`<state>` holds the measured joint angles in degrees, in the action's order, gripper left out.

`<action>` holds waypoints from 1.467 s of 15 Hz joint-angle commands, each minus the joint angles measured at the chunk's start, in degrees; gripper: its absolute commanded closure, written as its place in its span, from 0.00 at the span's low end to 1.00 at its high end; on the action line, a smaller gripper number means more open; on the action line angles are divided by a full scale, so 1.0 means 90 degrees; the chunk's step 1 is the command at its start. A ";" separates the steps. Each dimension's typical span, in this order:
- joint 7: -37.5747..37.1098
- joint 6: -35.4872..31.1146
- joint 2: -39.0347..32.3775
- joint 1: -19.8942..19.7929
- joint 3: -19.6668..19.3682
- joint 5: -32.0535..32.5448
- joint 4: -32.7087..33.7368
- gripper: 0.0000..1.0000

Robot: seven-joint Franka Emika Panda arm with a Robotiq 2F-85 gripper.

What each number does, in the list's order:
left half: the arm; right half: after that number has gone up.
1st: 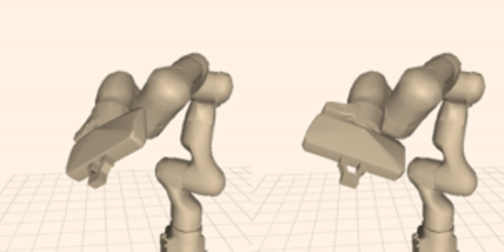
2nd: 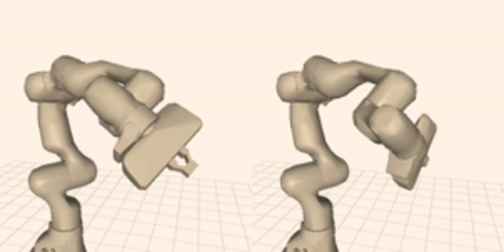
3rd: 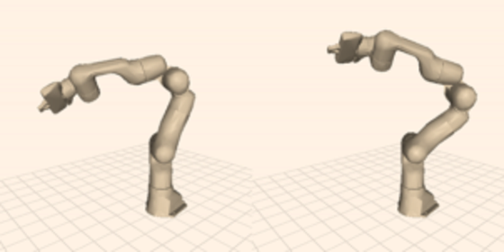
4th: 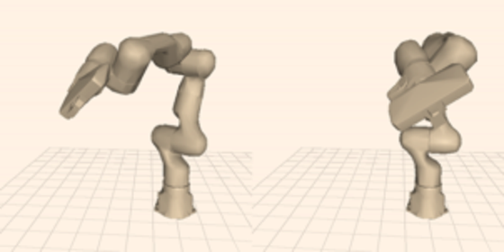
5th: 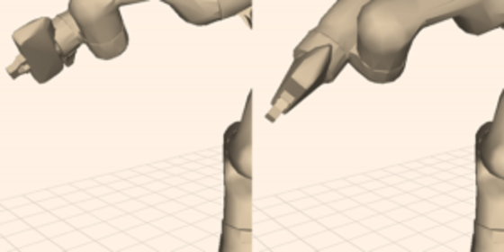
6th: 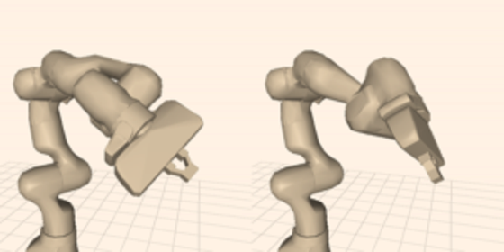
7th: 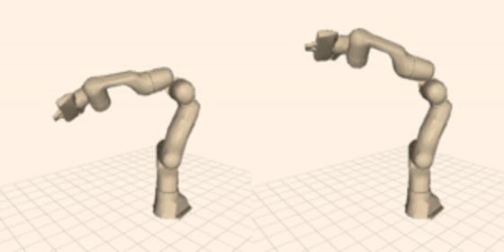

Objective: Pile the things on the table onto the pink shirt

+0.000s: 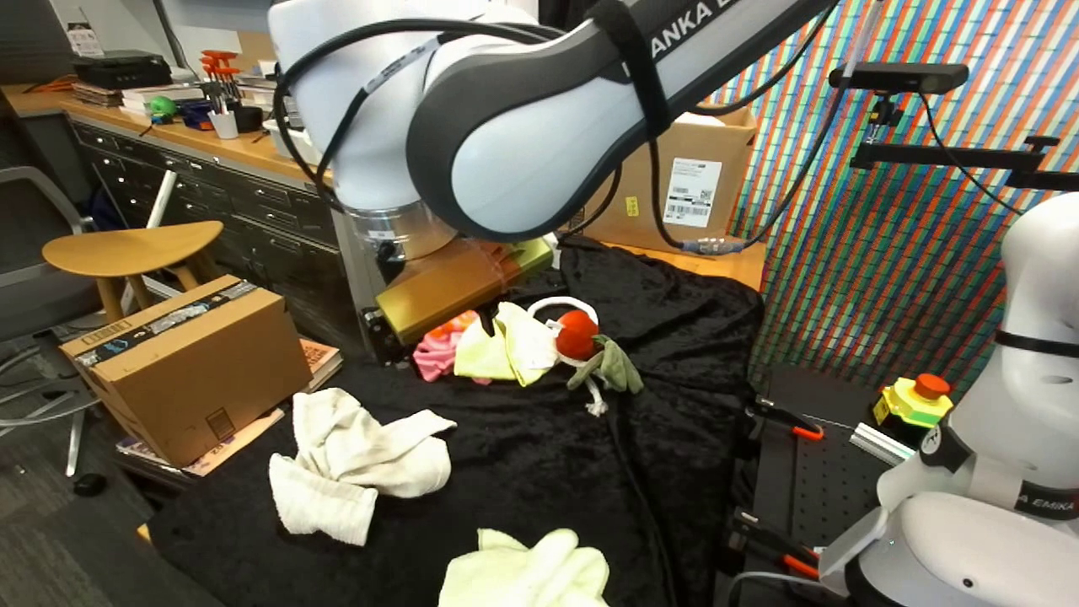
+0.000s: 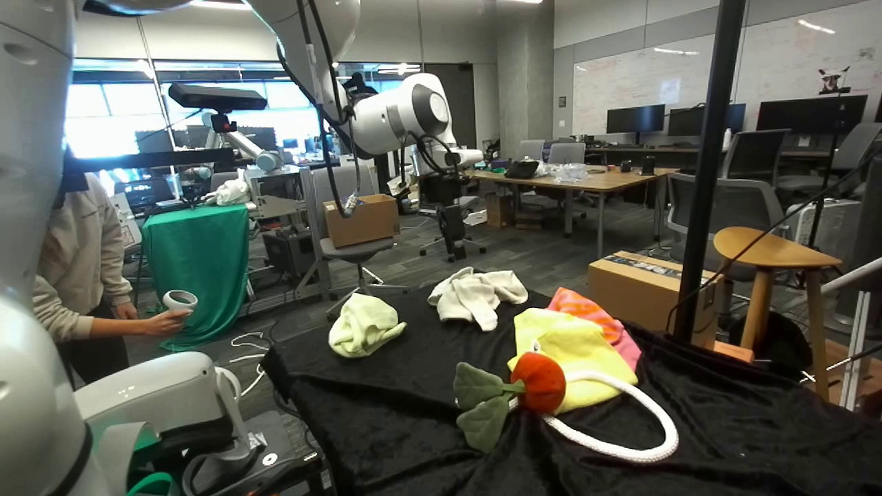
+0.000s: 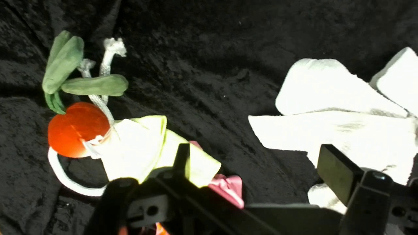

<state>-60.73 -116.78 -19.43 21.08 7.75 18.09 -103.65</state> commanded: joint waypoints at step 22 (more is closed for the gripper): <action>0.3725 0.0660 -0.2930 0.0892 -0.0057 -0.0135 0.3616 0.00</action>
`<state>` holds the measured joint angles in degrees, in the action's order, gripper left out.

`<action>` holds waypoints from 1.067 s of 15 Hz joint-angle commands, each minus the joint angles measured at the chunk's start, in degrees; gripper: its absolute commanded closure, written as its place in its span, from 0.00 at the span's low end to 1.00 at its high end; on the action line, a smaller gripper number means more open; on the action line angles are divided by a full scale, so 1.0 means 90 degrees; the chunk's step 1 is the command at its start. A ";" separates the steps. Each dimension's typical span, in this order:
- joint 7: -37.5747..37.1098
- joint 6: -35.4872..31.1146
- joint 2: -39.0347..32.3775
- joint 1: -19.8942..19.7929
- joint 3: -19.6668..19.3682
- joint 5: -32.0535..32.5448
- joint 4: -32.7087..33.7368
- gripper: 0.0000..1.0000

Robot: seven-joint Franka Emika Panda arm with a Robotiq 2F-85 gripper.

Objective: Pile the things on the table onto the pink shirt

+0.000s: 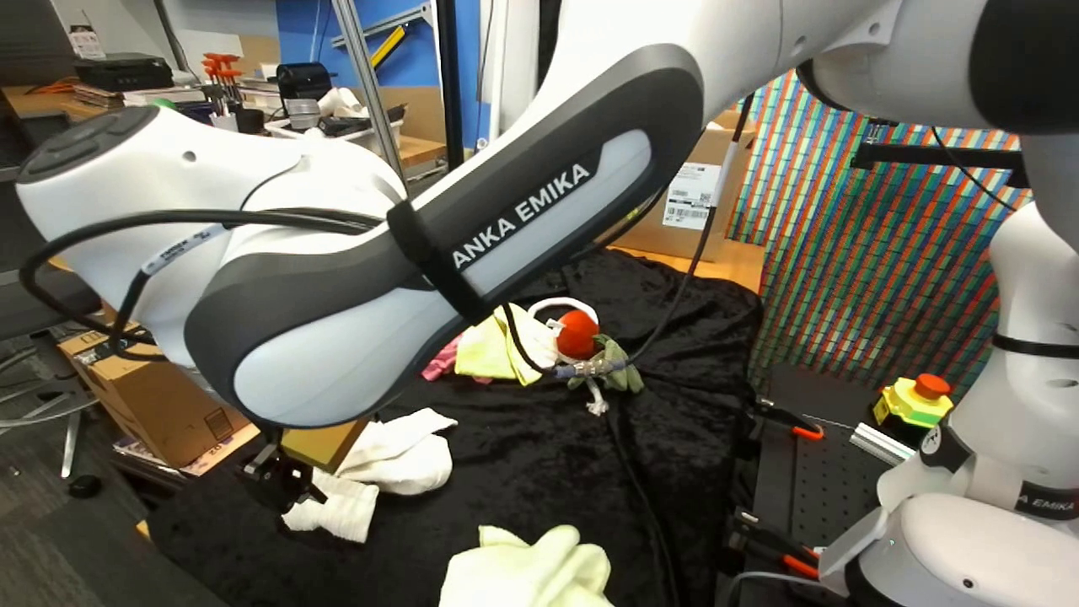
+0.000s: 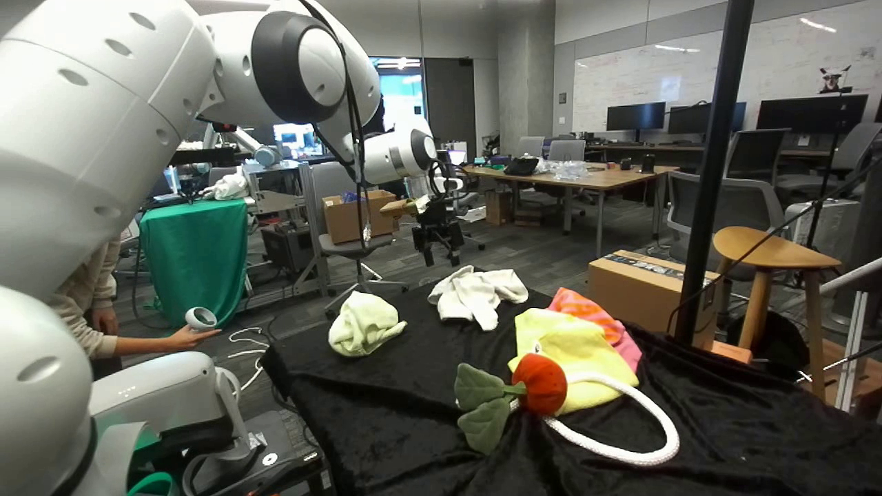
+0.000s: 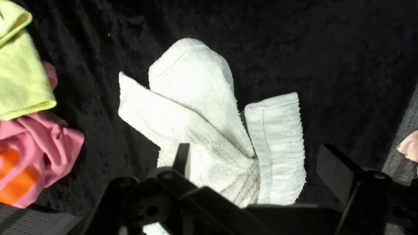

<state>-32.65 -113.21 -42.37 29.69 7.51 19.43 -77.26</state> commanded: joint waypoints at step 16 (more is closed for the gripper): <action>0.2223 0.0924 -0.1455 -0.0641 0.0038 -0.1645 0.1807 0.00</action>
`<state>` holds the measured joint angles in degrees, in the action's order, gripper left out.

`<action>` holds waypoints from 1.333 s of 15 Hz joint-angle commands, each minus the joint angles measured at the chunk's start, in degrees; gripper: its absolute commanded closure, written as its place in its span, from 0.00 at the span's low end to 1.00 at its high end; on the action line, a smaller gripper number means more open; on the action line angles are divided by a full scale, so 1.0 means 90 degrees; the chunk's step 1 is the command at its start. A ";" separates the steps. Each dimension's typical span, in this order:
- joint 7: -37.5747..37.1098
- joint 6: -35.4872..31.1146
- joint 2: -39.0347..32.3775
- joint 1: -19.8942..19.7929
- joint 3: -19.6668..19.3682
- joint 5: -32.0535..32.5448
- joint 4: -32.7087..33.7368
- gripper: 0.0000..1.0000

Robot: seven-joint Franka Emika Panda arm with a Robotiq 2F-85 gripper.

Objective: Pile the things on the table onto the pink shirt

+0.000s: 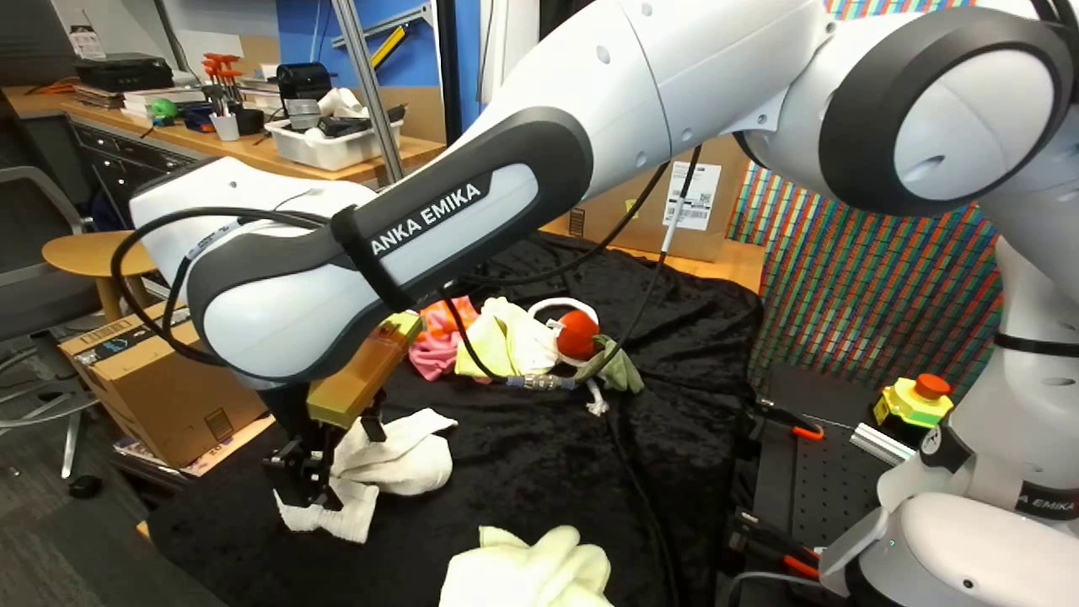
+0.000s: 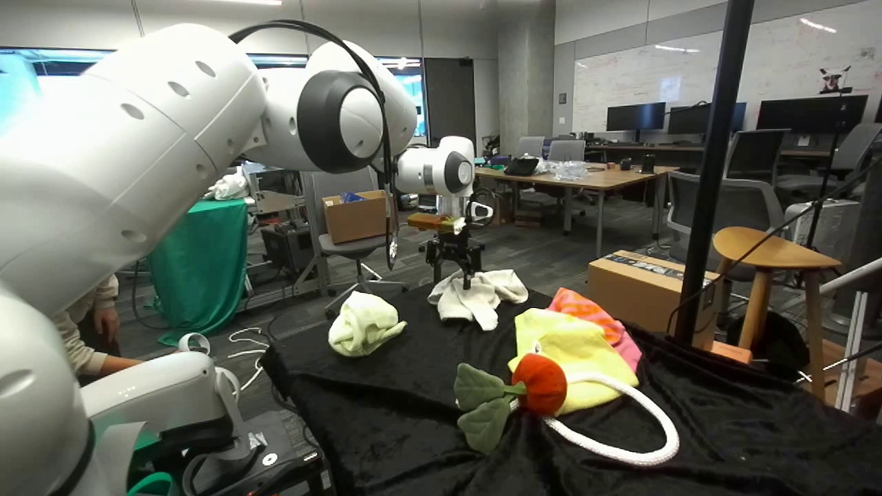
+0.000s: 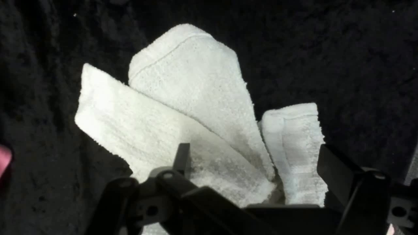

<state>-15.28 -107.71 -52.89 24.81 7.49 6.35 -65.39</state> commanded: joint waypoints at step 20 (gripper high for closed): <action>0.0258 0.0938 -0.0602 -0.0333 0.0038 -0.0180 0.0677 0.54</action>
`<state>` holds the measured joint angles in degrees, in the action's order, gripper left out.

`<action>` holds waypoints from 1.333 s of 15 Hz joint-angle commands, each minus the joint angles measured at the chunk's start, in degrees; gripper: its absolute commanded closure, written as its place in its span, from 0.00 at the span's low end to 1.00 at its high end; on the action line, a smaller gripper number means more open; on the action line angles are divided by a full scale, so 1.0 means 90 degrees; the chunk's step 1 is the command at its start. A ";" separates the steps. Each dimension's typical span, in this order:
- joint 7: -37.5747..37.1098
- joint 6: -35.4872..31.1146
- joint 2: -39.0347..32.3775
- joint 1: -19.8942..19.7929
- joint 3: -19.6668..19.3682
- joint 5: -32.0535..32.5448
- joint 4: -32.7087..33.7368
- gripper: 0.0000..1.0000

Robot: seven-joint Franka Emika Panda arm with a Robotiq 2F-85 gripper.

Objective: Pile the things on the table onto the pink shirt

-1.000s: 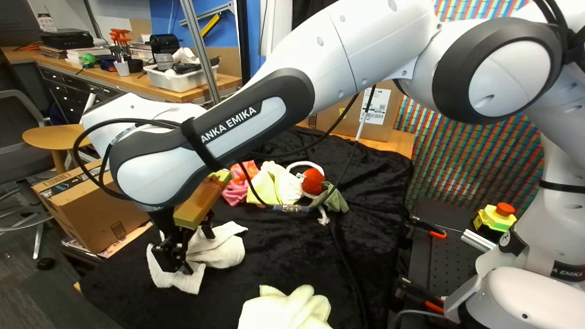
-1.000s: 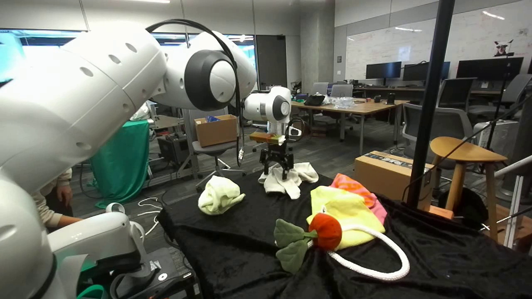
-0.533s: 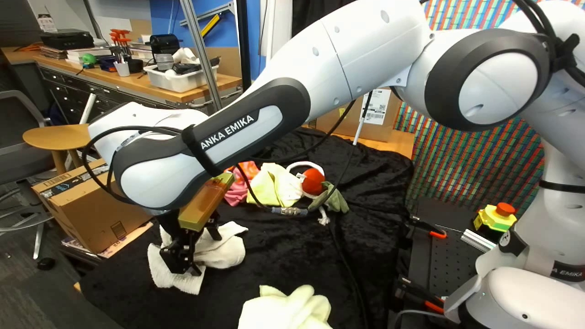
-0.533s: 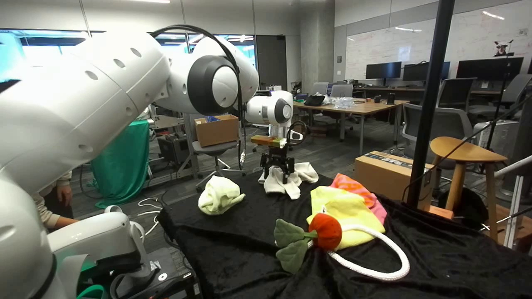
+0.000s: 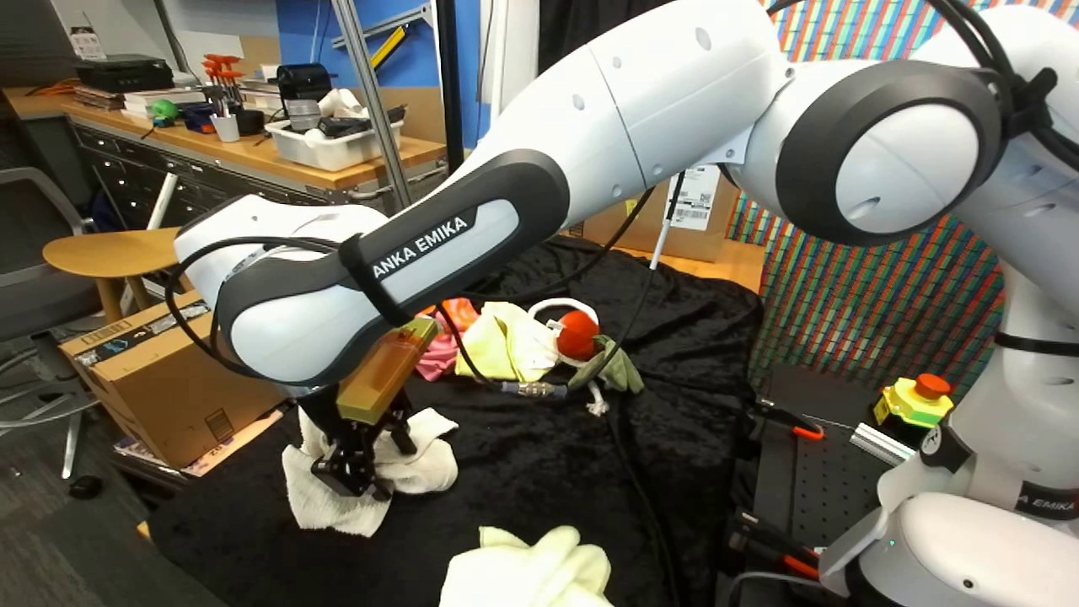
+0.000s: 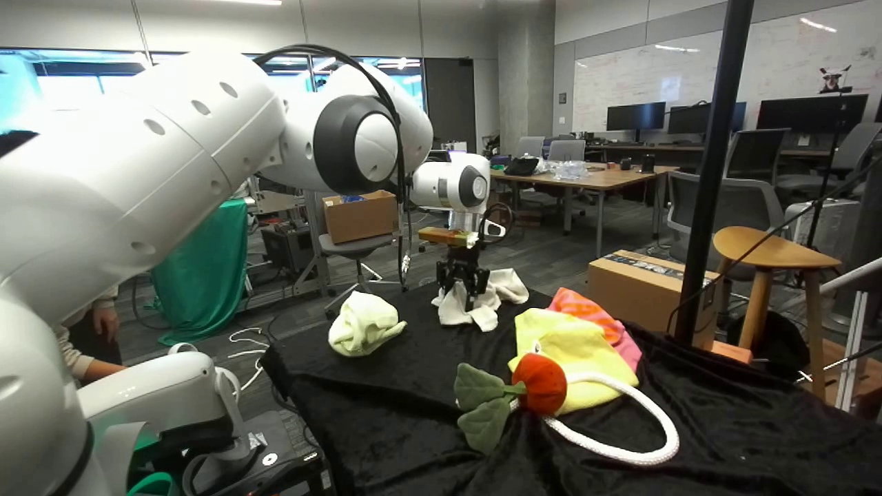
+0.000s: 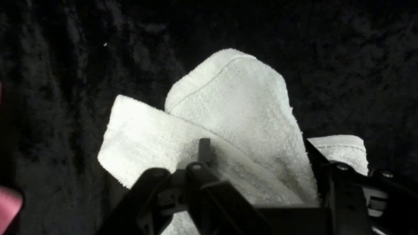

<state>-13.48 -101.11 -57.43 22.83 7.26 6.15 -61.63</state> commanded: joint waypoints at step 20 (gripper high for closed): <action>-0.0946 0.0034 0.2426 -0.0667 -0.0585 -0.0094 -0.1339 0.90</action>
<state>-19.17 -99.30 -41.36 19.07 3.20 6.51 -66.06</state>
